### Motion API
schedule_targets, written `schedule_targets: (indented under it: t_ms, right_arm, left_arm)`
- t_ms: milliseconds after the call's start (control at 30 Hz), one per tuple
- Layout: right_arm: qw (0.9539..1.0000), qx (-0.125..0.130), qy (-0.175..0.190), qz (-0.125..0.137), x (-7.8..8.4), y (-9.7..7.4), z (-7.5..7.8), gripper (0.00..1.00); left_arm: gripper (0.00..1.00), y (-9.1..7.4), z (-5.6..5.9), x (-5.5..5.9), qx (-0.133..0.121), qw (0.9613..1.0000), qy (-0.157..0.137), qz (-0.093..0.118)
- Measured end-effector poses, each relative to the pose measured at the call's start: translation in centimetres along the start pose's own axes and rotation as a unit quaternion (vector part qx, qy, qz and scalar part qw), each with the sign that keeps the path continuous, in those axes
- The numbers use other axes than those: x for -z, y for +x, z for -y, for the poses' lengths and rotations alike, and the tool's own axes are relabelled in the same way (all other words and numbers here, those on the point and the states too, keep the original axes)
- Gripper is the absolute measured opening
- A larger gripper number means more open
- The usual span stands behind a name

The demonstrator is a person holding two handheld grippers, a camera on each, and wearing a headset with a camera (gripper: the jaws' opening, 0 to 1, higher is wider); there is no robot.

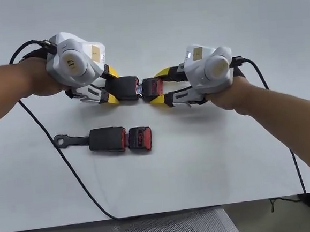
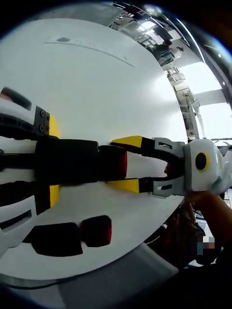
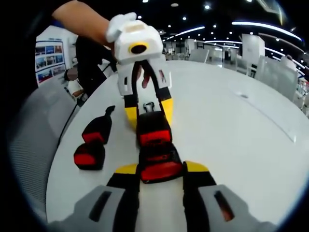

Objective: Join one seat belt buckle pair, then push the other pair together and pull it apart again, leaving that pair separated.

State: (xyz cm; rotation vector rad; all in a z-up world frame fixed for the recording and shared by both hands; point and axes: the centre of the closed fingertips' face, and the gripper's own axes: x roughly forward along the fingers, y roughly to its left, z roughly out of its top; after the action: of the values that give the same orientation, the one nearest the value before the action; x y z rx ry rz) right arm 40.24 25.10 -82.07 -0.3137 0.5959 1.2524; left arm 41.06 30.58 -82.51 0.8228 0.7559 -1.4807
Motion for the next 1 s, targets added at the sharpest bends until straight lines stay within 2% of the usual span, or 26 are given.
schedule_targets:
  t_ms: [367, 600, 1000]
  right_arm:
    - [0.9996, 0.02, -0.005, -0.017, -0.04, 0.13, -0.08, 0.34]
    - [0.9994, 0.021, -0.011, -0.027, 0.02, 0.04, 0.01, 0.34]
    - [0.9991, 0.025, -0.013, -0.031, 0.1, 0.01, 0.18, 0.34]
  left_arm:
    - [0.33, 0.0, 0.12, 0.0, 0.0, 1.0, 0.002, -0.009]
    - [0.33, -0.03, 0.2, -0.04, 0.001, 0.9999, 0.005, -0.015]
    - [0.33, -0.09, 0.2, -0.04, 0.0, 0.9999, 0.003, -0.015]
